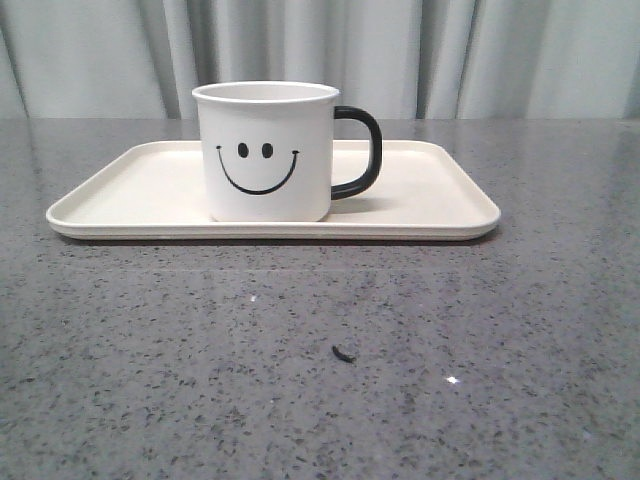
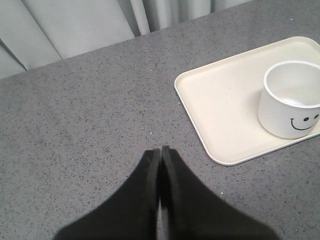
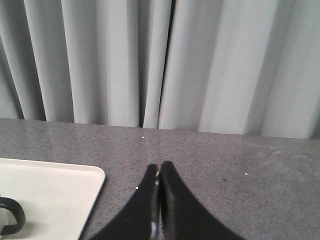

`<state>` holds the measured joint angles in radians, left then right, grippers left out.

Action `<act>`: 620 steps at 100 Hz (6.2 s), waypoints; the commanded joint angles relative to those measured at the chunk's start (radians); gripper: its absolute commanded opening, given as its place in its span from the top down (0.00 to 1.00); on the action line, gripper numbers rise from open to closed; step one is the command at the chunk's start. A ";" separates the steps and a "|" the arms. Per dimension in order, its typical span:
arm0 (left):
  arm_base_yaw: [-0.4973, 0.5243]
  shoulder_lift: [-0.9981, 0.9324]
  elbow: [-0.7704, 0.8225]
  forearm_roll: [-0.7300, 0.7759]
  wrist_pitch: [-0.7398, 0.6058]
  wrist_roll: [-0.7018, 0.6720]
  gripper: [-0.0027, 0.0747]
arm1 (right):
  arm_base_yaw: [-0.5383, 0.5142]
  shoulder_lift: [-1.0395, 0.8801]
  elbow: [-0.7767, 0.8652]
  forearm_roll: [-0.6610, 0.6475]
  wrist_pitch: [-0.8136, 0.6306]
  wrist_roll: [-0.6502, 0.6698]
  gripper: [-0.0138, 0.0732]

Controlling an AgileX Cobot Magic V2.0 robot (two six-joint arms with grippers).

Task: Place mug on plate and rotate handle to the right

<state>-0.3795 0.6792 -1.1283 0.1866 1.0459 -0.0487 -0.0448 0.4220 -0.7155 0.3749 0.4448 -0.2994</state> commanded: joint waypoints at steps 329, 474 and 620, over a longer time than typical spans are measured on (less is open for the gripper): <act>0.405 -0.718 1.138 -0.138 -1.067 -0.004 0.99 | -0.005 0.005 -0.021 -0.001 -0.068 -0.001 0.91; 0.405 -0.716 1.138 -0.138 -1.067 -0.004 0.99 | -0.004 -0.452 0.740 0.144 -0.332 -0.001 0.91; 0.405 -0.716 1.138 -0.138 -1.067 -0.004 0.99 | -0.004 -0.452 0.741 -0.316 -0.324 0.455 0.91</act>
<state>0.0264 -0.0049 0.0050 0.0474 0.0609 -0.0487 -0.0448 -0.0093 0.0275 0.0738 0.2169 0.1517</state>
